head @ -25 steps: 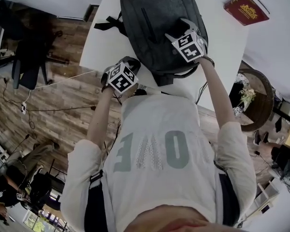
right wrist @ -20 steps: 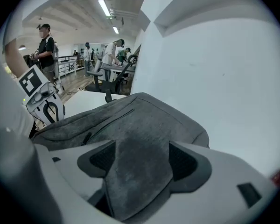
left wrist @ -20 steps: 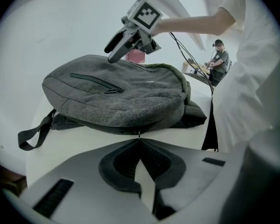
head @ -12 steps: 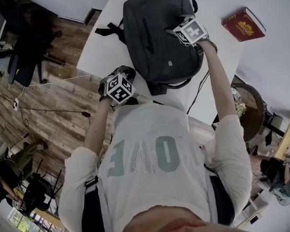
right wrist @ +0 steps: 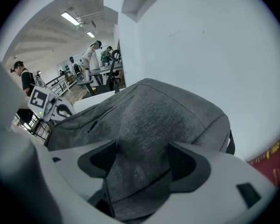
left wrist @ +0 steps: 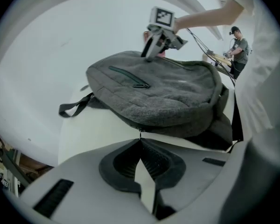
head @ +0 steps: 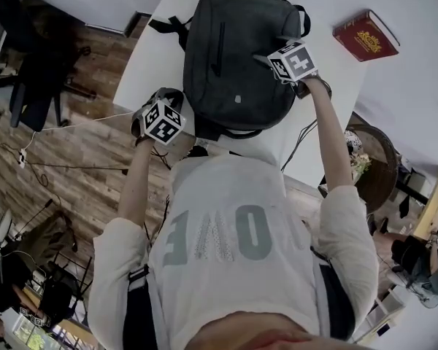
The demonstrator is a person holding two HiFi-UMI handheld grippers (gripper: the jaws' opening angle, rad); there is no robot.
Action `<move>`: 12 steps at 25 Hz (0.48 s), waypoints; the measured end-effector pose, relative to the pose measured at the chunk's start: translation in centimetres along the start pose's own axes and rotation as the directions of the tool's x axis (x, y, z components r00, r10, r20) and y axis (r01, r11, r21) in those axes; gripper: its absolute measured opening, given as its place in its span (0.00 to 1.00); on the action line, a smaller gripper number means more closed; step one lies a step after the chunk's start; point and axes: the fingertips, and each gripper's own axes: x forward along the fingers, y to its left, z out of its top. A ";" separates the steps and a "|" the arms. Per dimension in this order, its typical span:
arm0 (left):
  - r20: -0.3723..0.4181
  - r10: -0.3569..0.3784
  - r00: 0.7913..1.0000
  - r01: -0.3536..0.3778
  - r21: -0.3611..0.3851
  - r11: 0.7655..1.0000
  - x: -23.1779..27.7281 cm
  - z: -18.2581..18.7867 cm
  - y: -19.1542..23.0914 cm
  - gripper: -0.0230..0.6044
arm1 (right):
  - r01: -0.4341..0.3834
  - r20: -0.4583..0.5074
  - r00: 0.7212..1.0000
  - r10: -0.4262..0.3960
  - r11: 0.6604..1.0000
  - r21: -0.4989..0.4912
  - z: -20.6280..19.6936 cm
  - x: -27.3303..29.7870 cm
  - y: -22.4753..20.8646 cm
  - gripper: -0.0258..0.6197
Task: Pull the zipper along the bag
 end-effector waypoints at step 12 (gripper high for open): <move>-0.073 0.021 0.997 -0.005 0.213 0.977 2.4 1.5 10.0 0.08 | 0.081 -0.054 0.995 -0.082 0.997 -0.015 -5.5 -3.3 5.6 0.59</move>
